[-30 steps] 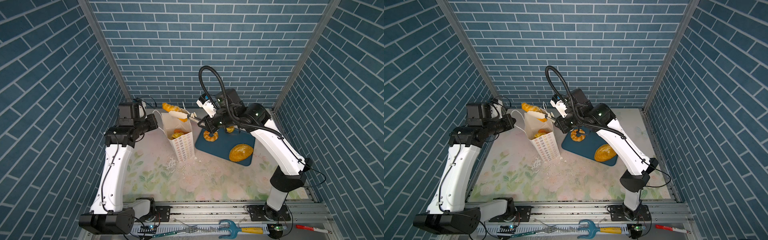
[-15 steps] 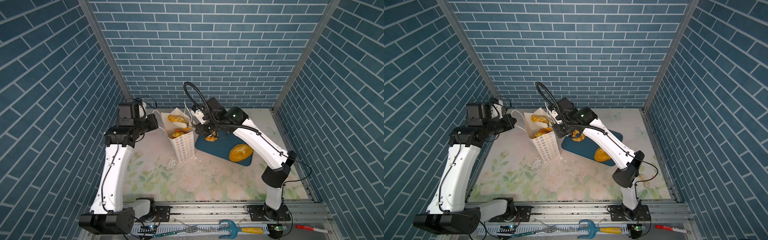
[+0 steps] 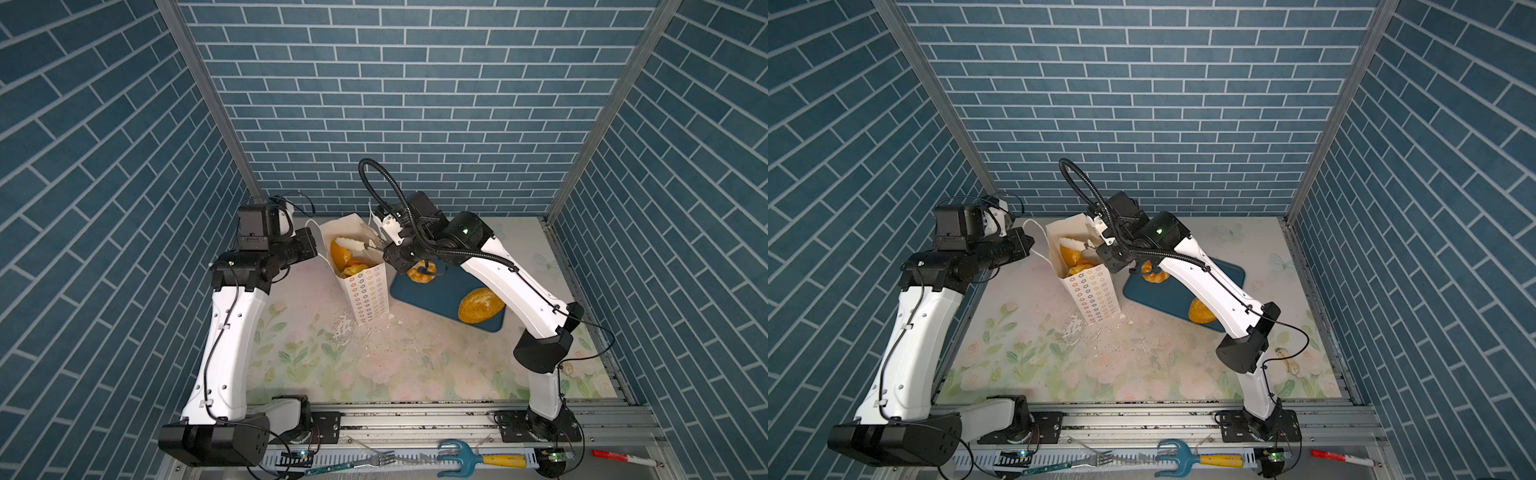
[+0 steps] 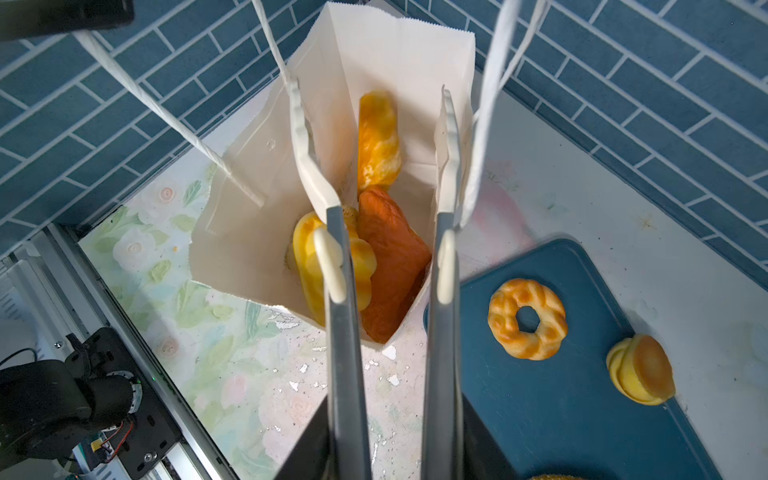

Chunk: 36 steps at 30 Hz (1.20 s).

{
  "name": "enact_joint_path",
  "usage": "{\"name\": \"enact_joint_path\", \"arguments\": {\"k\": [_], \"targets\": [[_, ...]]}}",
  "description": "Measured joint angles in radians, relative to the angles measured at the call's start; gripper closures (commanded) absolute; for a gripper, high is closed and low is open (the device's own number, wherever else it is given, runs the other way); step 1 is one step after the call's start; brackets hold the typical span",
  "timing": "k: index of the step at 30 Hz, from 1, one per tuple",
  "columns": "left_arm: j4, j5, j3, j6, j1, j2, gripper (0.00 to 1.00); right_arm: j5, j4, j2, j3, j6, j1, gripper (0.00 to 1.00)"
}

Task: Place the fake bread into the paper bag
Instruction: 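Open the tongs in the bag and move the right gripper back to the tray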

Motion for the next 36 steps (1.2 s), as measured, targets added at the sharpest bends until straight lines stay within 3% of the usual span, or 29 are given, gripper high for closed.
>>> {"name": "enact_joint_path", "arguments": {"k": [9, 19, 27, 36], "targets": [[-0.001, 0.000, 0.000, 0.000, 0.000, 0.008, 0.91, 0.044, 0.004, -0.089, 0.032, -0.053, 0.005, 0.63], [-0.003, 0.000, 0.000, 0.000, 0.000, 0.008, 0.91, 0.204, 0.018, -0.300, 0.027, -0.130, -0.025, 0.63], [-0.003, 0.004, 0.000, 0.000, -0.002, 0.008, 0.91, 0.328, 0.012, -0.425, -0.283, -0.099, -0.231, 0.61], [-0.004, 0.003, 0.006, 0.000, -0.002, 0.012, 0.91, 0.337, -0.002, -0.353, -0.599, 0.041, -0.393, 0.60]]}}
